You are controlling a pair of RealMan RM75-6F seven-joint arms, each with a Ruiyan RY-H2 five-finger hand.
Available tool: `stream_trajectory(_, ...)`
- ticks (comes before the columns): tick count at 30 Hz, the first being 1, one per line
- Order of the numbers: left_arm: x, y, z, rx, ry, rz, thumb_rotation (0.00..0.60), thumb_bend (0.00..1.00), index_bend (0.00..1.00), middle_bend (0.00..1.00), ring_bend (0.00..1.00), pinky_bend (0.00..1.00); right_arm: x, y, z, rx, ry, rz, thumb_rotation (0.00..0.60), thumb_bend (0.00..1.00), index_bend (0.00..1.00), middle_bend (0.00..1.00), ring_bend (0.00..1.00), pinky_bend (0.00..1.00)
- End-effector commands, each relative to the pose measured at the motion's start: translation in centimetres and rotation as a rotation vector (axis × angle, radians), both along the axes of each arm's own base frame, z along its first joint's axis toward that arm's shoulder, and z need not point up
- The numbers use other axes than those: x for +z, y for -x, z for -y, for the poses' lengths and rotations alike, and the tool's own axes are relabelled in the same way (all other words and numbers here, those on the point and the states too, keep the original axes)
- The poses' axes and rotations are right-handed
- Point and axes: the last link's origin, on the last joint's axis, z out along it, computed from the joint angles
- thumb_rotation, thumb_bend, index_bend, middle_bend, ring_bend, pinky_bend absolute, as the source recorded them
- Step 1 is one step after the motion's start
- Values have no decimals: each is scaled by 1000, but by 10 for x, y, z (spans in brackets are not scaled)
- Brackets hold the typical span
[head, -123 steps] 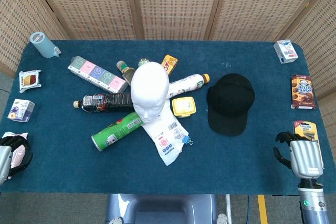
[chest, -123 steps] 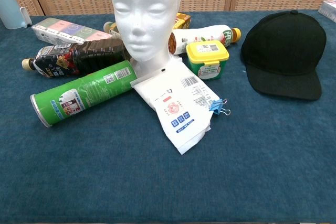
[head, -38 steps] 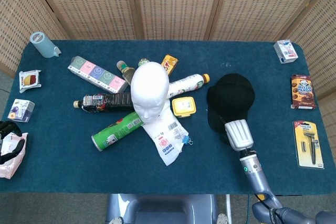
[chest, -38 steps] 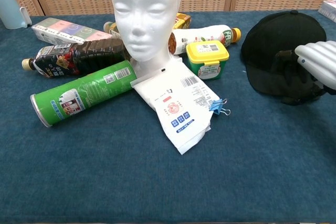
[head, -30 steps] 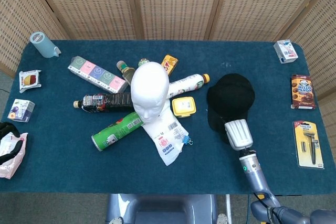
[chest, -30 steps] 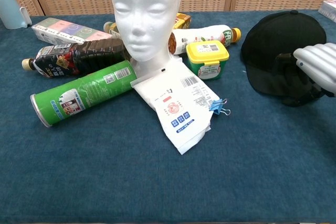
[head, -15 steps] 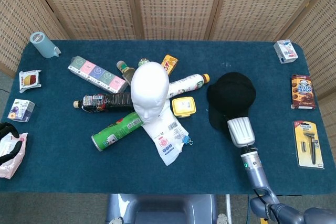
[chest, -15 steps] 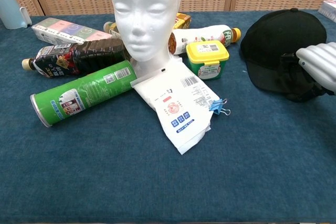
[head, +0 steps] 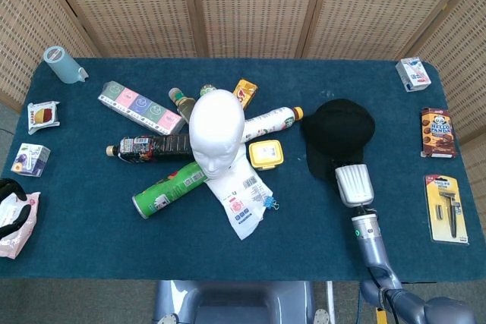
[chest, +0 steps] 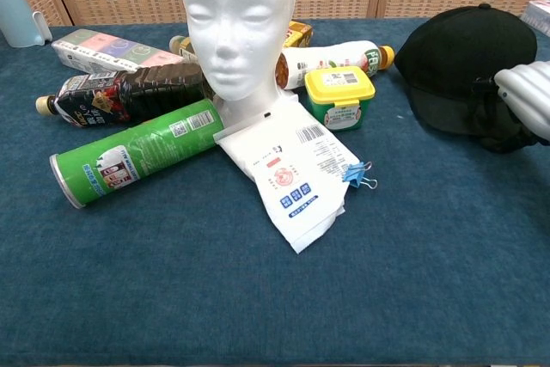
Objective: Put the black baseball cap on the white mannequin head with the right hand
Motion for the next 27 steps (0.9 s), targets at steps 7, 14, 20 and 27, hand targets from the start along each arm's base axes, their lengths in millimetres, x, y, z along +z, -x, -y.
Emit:
stream_trajectory(7,2,2,3,10,-7,3,600,323,527,443,355,355,20,-10,26,20,83,27,600,296,438,534,607,662)
stream_trajectory(14,2,4,4,20,-10,6,600,323,527,443,355,355,30,-19,44,26,104,24,600,295,426,512,574,648)
stream_trajectory(20,3,7,7,34,-17,9,600,323,528,443,355,355,28,-26,60,11,93,12,600,296,416,462,521,627)
stream_trajectory(27,5,10,12,47,-26,11,600,322,528,444,355,355,17,-34,78,-9,70,-33,600,375,413,419,483,616)
